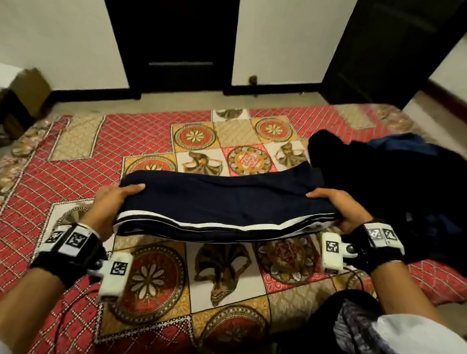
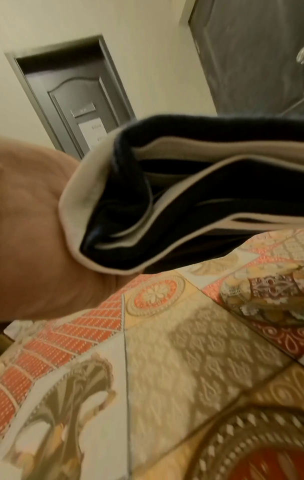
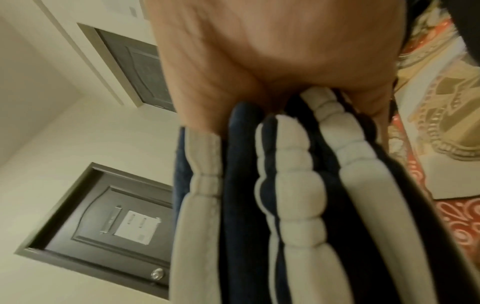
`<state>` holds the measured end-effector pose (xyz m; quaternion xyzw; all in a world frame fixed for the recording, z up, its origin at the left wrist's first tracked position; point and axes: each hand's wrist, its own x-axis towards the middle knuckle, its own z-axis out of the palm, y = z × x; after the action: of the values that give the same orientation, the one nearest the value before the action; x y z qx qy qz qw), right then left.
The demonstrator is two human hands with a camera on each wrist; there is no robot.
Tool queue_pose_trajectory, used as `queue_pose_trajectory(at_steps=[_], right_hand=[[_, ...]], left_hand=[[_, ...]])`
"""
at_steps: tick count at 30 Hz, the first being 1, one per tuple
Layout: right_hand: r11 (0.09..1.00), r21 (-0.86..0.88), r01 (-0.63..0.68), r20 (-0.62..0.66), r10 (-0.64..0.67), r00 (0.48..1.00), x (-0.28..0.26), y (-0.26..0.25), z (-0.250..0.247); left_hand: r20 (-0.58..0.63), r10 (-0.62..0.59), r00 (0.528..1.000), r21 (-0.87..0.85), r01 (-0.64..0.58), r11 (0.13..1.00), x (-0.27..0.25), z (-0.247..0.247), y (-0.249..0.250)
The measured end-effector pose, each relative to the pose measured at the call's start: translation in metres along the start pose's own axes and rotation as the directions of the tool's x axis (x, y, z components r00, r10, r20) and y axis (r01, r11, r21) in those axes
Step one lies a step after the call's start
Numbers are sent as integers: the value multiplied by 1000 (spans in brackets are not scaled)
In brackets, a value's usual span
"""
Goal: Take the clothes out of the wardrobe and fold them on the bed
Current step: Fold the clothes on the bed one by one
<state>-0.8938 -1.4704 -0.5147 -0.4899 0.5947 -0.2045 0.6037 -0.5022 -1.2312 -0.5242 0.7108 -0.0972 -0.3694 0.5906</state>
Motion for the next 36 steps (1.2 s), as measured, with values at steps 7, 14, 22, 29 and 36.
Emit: queue_pose_trajectory(at_steps=[7, 14, 22, 29, 36], right_hand=[[976, 123, 181, 0, -183, 983, -137, -79, -57], [955, 168, 245, -219, -206, 954, -274, -58, -139], [945, 247, 216, -474, -77, 877, -419, 44, -232], [970, 222, 96, -694, 88, 714, -528, 153, -301], [989, 131, -68, -733, 143, 665, -540, 205, -306]], left_hand=[[154, 175, 973, -82, -164, 983, -69, 0, 75], [405, 227, 886, -31, -235, 972, -142, 43, 96], [676, 128, 726, 86, -251, 964, -244, 141, 71], [844, -17, 536, 223, -323, 920, -346, 262, 7], [891, -198, 408, 379, -431, 819, -416, 343, -75]])
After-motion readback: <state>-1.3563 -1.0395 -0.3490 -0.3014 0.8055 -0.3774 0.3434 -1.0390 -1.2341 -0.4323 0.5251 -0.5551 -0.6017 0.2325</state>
